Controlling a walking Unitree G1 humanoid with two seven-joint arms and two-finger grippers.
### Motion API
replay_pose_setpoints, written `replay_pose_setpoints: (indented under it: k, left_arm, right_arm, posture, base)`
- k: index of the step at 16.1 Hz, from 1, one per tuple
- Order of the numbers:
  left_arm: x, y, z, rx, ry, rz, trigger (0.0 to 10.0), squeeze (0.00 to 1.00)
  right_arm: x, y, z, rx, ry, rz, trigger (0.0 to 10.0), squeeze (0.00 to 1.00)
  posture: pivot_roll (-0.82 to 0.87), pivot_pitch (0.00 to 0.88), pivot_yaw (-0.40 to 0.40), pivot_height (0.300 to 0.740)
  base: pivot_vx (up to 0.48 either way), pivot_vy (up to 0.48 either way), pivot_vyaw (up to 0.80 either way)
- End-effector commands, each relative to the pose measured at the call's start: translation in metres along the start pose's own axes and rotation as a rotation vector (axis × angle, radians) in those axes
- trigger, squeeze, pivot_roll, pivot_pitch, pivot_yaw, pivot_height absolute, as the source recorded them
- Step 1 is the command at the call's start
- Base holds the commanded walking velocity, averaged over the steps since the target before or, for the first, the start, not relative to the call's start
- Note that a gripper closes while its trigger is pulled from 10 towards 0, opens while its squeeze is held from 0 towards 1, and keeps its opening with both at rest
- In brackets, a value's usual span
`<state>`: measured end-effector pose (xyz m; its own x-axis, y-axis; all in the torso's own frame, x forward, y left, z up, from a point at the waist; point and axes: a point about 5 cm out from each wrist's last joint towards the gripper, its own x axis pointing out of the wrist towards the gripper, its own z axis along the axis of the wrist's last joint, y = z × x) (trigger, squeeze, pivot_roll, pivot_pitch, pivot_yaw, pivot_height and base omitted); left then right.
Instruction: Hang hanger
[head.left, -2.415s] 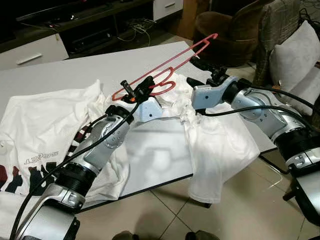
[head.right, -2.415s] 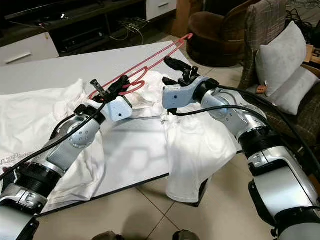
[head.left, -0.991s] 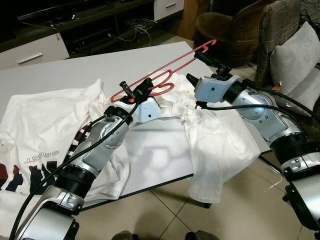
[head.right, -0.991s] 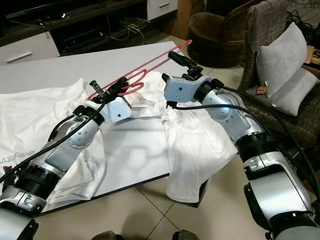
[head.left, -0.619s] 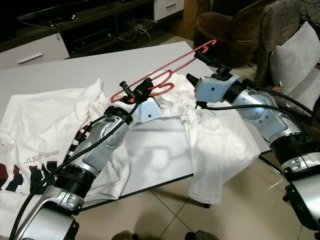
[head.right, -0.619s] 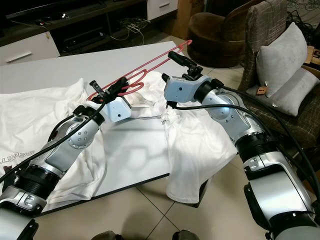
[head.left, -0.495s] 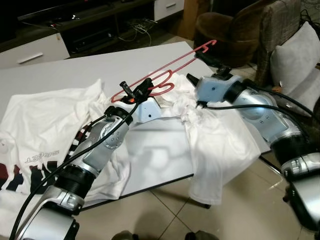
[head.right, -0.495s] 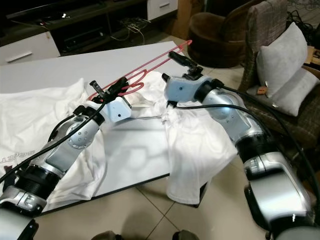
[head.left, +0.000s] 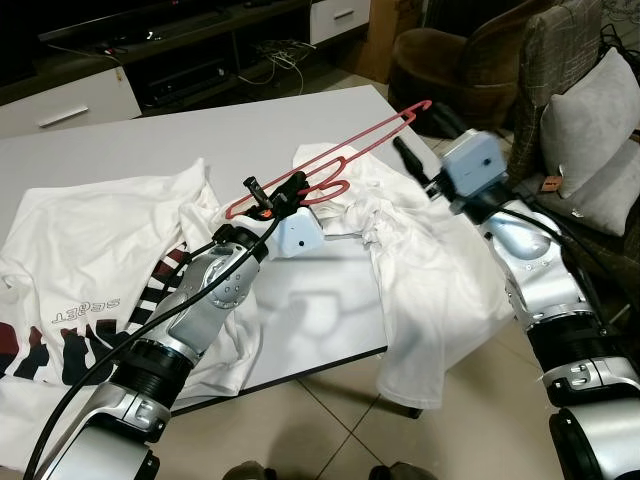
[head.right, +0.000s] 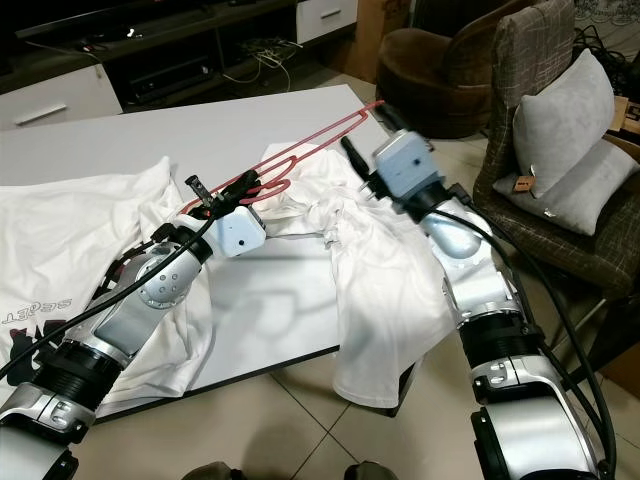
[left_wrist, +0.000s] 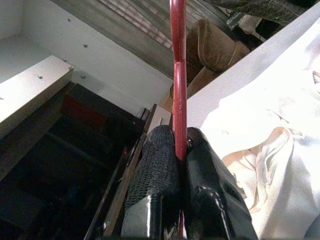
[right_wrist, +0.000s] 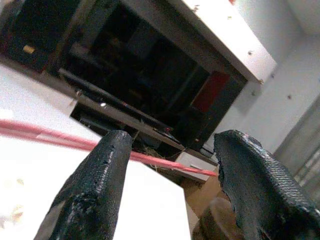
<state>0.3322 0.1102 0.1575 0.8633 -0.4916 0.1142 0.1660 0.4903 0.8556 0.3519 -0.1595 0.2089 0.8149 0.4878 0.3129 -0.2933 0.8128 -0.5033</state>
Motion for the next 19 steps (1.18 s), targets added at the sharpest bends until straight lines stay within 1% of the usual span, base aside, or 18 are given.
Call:
replay_pose_setpoints:
  k: [1, 2, 3, 4, 5, 6, 7, 8, 10, 12, 15, 16, 18, 19]
  left_arm:
    - [0.004, 0.006, 0.003, 0.01, -0.013, 0.01, 10.0, 0.0]
    - [0.005, 0.007, 0.004, 0.009, -0.012, 0.02, 10.0, 0.0]
    - [0.006, 0.009, 0.004, 0.003, -0.01, 0.041, 10.0, 0.0]
    - [0.007, 0.011, 0.005, 0.0, -0.008, 0.058, 10.0, 0.0]
    - [0.007, 0.012, 0.005, -0.004, -0.004, 0.079, 10.0, 0.0]
    - [0.008, 0.013, 0.006, -0.009, -0.003, 0.092, 10.0, 0.0]
    - [0.008, 0.014, 0.007, -0.012, -0.005, 0.107, 10.0, 0.0]
    - [0.008, 0.014, 0.008, -0.012, -0.012, 0.114, 10.0, 0.0]
    - [0.009, 0.009, 0.011, 0.001, -0.022, 0.102, 10.0, 0.0]
    - [0.009, 0.005, 0.013, 0.012, -0.033, 0.095, 10.0, 0.0]
    - [0.009, 0.003, 0.016, 0.026, -0.047, 0.093, 10.0, 0.0]
    - [0.008, 0.0, 0.017, 0.042, -0.052, 0.089, 10.0, 0.0]
    - [0.007, -0.001, 0.019, 0.049, -0.057, 0.092, 10.0, 0.0]
    - [0.006, -0.001, 0.019, 0.057, -0.061, 0.099, 10.0, 0.0]
  right_arm:
    - [0.004, -0.008, 0.01, 0.118, -0.038, -0.053, 10.0, 0.0]
    - [0.005, -0.009, 0.011, 0.169, -0.045, -0.067, 10.0, 0.0]
    - [0.008, -0.011, 0.015, 0.302, -0.06, -0.095, 10.0, 0.12]
    - [0.009, -0.011, 0.018, 0.425, -0.071, -0.116, 10.0, 0.38]
    - [0.011, -0.01, 0.021, 0.559, -0.073, -0.132, 10.0, 0.37]
    - [0.012, -0.007, 0.022, 0.653, -0.064, -0.125, 10.0, 0.35]
    - [0.013, 0.0, 0.023, 0.77, -0.05, -0.109, 10.0, 0.31]
    - [0.015, 0.007, 0.026, 0.869, -0.045, -0.099, 10.0, 0.3]
    - [0.017, 0.012, 0.032, 0.941, -0.034, -0.068, 10.0, 0.3]
    - [0.019, 0.022, 0.034, 0.978, 0.022, -0.026, 10.0, 0.31]
    - [0.022, 0.023, 0.034, 1.031, 0.061, -0.034, 10.0, 0.31]
    - [0.025, 0.025, 0.031, 1.065, 0.1, -0.054, 10.0, 0.31]
    - [0.024, 0.028, 0.028, 1.105, 0.144, -0.059, 10.0, 0.31]
    - [0.023, 0.032, 0.026, 1.148, 0.171, -0.064, 10.0, 0.31]
  posture:
    - [-0.05, 0.0, 0.034, 0.736]
    - [-0.05, 0.0, 0.034, 0.736]
    - [-0.05, 0.0, 0.031, 0.736]
    - [-0.05, 0.0, 0.028, 0.736]
    - [-0.05, 0.0, 0.024, 0.736]
    - [-0.05, 0.0, 0.021, 0.736]
    - [-0.05, 0.0, 0.019, 0.736]
    - [-0.05, 0.0, 0.016, 0.736]
    - [-0.05, 0.0, 0.014, 0.736]
    - [-0.06, 0.0, 0.008, 0.736]
    - [-0.05, 0.0, 0.005, 0.736]
    - [-0.05, 0.0, 0.004, 0.736]
    - [-0.05, 0.0, 0.0, 0.736]
    - [-0.05, 0.0, 0.0, 0.736]
  base:
    - [0.0, 0.0, 0.0]
    - [0.0, 0.0, 0.0]
    - [0.0, 0.0, 0.0]
    - [0.0, 0.0, 0.0]
    - [0.0, 0.0, 0.0]
    - [0.0, 0.0, 0.0]
    - [0.0, 0.0, 0.0]
    - [0.0, 0.0, 0.0]
    - [0.0, 0.0, 0.0]
    - [0.0, 0.0, 0.0]
    - [0.0, 0.0, 0.0]
    - [0.0, 0.0, 0.0]
    - [0.0, 0.0, 0.0]
    - [0.0, 0.0, 0.0]
